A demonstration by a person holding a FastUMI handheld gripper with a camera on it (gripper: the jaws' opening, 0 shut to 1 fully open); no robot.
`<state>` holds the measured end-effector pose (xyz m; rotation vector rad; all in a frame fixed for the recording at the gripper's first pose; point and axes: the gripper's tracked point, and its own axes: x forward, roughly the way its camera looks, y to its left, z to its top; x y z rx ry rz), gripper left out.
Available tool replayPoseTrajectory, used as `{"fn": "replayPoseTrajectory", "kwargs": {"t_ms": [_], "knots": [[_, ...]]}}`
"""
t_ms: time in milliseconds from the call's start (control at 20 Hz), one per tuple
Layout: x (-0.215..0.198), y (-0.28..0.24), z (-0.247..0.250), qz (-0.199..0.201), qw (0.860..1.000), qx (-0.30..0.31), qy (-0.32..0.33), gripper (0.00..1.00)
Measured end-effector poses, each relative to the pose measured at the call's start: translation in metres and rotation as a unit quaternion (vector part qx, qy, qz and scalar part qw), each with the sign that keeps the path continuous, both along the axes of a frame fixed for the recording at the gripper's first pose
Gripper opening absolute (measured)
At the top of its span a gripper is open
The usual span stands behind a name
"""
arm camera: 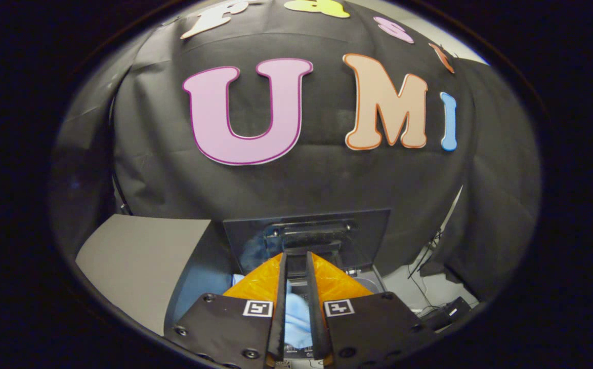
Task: Put the clothes into the washing machine and then close the washing machine lid.
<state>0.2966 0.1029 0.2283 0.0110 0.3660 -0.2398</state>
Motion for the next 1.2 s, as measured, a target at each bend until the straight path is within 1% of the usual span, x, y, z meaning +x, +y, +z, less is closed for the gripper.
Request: {"fn": "replayPoseTrajectory", "kwargs": {"t_ms": [300,450,550,650,700,800,950,1050,1200], "knots": [[-0.001,0.001,0.000,-0.001,1.000,0.009,0.002,0.22],[0.000,0.001,0.003,0.003,1.000,0.014,-0.008,0.22],[0.001,0.000,0.002,-0.003,1.000,0.020,-0.016,0.22],[0.001,-0.002,0.004,-0.003,0.999,0.027,-0.017,0.27],[0.000,-0.002,0.004,-0.005,0.999,0.029,-0.018,0.27],[0.001,-0.005,0.005,-0.008,0.999,0.030,-0.020,0.39],[0.004,-0.004,0.008,-0.002,0.999,0.031,-0.018,0.58],[0.011,-0.005,0.010,0.000,0.999,0.025,-0.021,0.71],[0.025,-0.010,0.013,-0.008,1.000,0.013,-0.011,0.90]]}}
